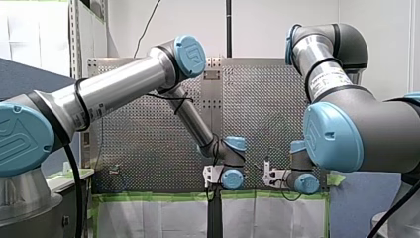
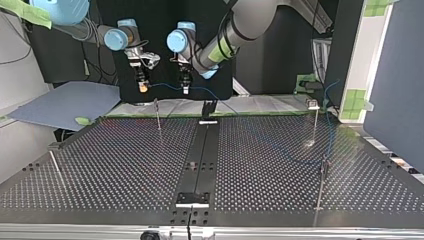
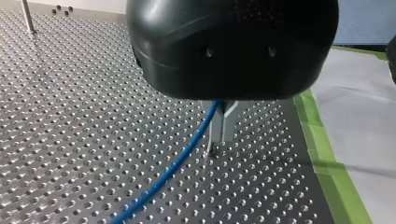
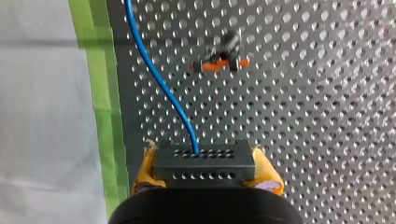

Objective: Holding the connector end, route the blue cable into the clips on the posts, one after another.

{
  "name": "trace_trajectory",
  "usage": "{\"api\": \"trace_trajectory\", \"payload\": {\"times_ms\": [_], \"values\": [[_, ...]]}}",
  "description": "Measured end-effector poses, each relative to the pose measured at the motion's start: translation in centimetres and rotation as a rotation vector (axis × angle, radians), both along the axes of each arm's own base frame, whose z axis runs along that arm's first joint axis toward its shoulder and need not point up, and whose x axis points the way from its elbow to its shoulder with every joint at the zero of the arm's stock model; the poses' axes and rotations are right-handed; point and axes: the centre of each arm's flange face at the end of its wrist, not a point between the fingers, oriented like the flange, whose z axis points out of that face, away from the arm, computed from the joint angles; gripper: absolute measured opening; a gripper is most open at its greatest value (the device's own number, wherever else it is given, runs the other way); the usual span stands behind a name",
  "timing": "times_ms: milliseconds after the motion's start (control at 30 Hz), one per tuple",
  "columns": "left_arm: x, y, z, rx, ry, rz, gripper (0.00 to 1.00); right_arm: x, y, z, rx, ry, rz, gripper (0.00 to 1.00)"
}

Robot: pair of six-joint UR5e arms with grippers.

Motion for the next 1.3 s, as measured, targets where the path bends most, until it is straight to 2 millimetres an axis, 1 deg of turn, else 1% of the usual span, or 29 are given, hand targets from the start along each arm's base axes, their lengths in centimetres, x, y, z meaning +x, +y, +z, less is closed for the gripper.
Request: {"api": "trace_trajectory", "payload": {"times_ms": [67,200,300,367,533,600,733,833,933,1067,1300], "values": [[-0.1,-0.3,-0.4,0.006,0.006,-0.003,0.02,0.2,0.0,0.0,0.000,0.001,0.016,0.00],[-0.4,-1.0,-2.0,0.031,0.028,-0.007,0.02,0.3,0.0,0.0,-0.001,0.002,0.027,0.00],[-0.3,-1.4,-2.7,0.037,0.033,-0.004,0.02,0.3,-0.1,0.1,-0.004,0.004,0.029,0.00],[0.0,-1.8,-2.6,0.031,0.027,-0.003,0.02,0.3,-0.1,0.1,-0.002,0.007,0.030,0.00],[1.1,-3.2,-1.5,0.002,0.000,-0.002,0.02,-0.2,-0.2,-0.1,0.019,0.009,0.018,0.00],[1.5,-3.6,-1.3,-0.005,-0.007,-0.002,0.02,-0.4,-0.4,0.0,0.021,0.003,0.013,0.00],[1.8,-4.1,-2.3,0.004,0.001,-0.003,0.02,-0.7,-1.0,0.0,0.021,-0.008,0.009,0.00],[2.0,-4.4,-2.9,0.008,0.002,-0.003,0.02,-0.8,-1.5,-0.5,0.034,-0.024,0.018,0.00],[2.3,-4.7,-2.9,0.003,-0.007,-0.002,0.02,-1.0,-2.0,-1.4,0.054,-0.029,0.032,0.00],[2.5,-4.8,-2.9,-0.008,-0.020,0.006,0.02,-1.8,-2.5,-2.7,0.083,-0.012,0.036,0.00],[2.3,-5.0,-2.7,-0.015,-0.036,0.025,0.02,-3.3,-3.3,-3.1,0.102,-0.027,0.014,0.00]]}}
